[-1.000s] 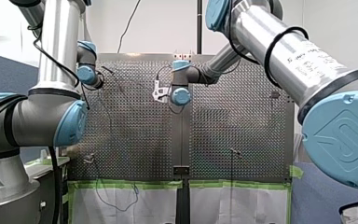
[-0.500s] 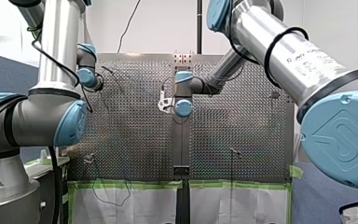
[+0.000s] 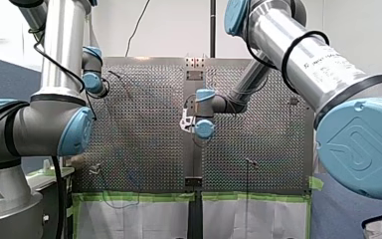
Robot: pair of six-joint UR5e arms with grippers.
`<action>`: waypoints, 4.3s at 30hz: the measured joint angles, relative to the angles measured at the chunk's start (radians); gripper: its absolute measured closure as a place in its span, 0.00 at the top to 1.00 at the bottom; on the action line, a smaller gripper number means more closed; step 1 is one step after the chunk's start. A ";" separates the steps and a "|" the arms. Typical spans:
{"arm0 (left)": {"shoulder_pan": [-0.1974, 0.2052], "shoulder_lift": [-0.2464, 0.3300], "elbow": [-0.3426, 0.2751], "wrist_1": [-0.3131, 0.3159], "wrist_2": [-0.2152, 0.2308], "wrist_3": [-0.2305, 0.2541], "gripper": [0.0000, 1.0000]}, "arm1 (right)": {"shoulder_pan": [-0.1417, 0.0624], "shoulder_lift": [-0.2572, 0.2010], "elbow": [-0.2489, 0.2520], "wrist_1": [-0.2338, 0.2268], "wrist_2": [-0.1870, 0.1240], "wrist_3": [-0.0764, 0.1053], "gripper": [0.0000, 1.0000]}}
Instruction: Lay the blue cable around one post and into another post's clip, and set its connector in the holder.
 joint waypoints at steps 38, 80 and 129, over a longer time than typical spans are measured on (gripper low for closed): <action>-0.008 0.000 0.000 0.000 0.001 0.019 1.00 | -0.228 0.002 0.407 -0.407 0.065 0.150 0.25; -0.015 -0.002 0.000 0.025 0.043 0.005 1.00 | -0.674 0.291 0.474 -0.546 -0.241 0.193 0.25; -0.015 -0.002 0.000 0.026 0.041 0.003 1.00 | -0.636 0.225 0.393 -0.545 -0.288 0.113 0.25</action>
